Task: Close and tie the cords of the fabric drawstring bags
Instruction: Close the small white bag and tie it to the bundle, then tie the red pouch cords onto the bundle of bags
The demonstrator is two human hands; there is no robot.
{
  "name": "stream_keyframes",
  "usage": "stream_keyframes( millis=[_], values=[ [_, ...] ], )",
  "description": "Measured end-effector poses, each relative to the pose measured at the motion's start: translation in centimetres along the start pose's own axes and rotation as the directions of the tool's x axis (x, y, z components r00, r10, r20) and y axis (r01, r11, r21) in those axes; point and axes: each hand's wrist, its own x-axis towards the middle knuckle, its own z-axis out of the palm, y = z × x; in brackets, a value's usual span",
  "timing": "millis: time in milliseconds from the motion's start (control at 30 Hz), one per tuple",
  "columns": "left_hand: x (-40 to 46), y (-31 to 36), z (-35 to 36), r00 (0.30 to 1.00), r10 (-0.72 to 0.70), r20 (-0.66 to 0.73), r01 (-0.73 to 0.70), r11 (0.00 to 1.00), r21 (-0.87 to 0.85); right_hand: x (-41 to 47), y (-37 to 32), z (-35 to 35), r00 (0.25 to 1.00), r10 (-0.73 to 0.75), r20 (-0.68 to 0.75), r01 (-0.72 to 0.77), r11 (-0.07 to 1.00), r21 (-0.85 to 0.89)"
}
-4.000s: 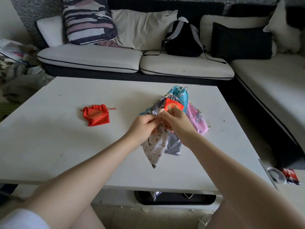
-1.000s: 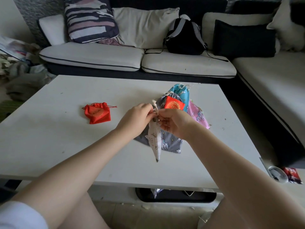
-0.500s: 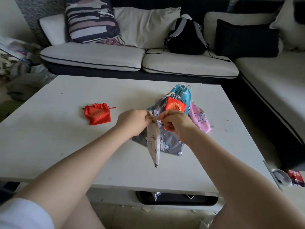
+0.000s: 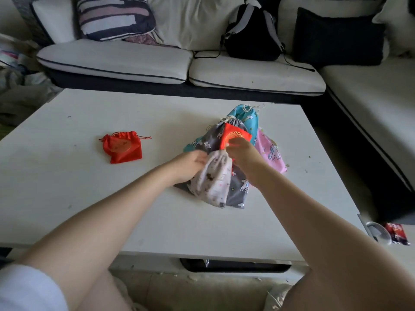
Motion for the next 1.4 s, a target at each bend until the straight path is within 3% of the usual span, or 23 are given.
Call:
stream_keyframes(
  millis=[133, 267, 367, 567, 700, 767, 800, 867, 1000, 1167, 1333, 1400],
  values=[
    [0.5, -3.6, 1.0, 0.993, -0.102, 0.057, 0.093, 0.987, 0.134, 0.0, 2.0, 1.2, 0.979, -0.073, 0.189, 0.136, 0.928, -0.348],
    [1.5, -5.2, 2.1, 0.984, -0.133, 0.117, 0.107, 0.972, 0.208, 1.7, 3.7, 2.6, 0.957, 0.034, 0.289, 0.111, 0.876, -0.469],
    [3.0, -6.2, 2.6, 0.977, -0.163, 0.138, 0.122, 0.957, 0.264, 3.2, 4.5, 3.0, 0.929, 0.072, 0.364, 0.182, 0.767, -0.615],
    [5.0, -6.8, 2.8, 0.986, -0.146, 0.079, 0.12, 0.956, 0.268, 6.2, 6.1, 3.5, 0.901, 0.041, 0.433, 0.298, 0.666, -0.683],
    [6.0, -7.7, 2.4, 0.986, -0.106, 0.129, 0.073, 0.969, 0.238, 7.7, 5.8, 4.2, 0.921, 0.057, 0.385, 0.288, 0.564, -0.774],
    [6.3, -8.2, 1.7, 0.986, -0.103, 0.128, 0.079, 0.98, 0.18, 7.9, 4.1, 4.8, 0.944, -0.032, 0.327, 0.293, 0.531, -0.795],
    [6.5, -8.4, 1.1, 0.99, -0.09, 0.104, 0.073, 0.984, 0.16, 8.1, 3.1, 5.3, 0.951, -0.102, 0.291, 0.299, 0.54, -0.787],
    [6.5, -8.8, -0.5, 0.997, -0.079, 0.021, 0.075, 0.988, 0.138, 8.2, 1.4, 6.6, 0.955, -0.186, 0.232, 0.297, 0.66, -0.69],
    [6.7, -11.3, -4.4, 0.986, -0.083, -0.142, 0.106, 0.981, 0.163, 8.1, -0.5, 9.6, 0.943, -0.187, 0.276, 0.302, 0.83, -0.469],
    [7.6, -16.6, -9.6, 0.913, -0.168, -0.372, 0.259, 0.942, 0.213, 8.7, -0.8, 12.5, 0.932, -0.136, 0.335, 0.284, 0.85, -0.443],
    [8.3, -20.2, -11.8, 0.866, -0.261, -0.427, 0.438, 0.81, 0.391, 9.9, 0.2, 13.4, 0.94, -0.07, 0.335, 0.221, 0.872, -0.436],
    [8.4, -20.9, -11.5, 0.872, -0.236, -0.429, 0.432, 0.782, 0.449, 10.4, 0.7, 13.5, 0.946, -0.038, 0.321, 0.185, 0.878, -0.442]
  ],
)
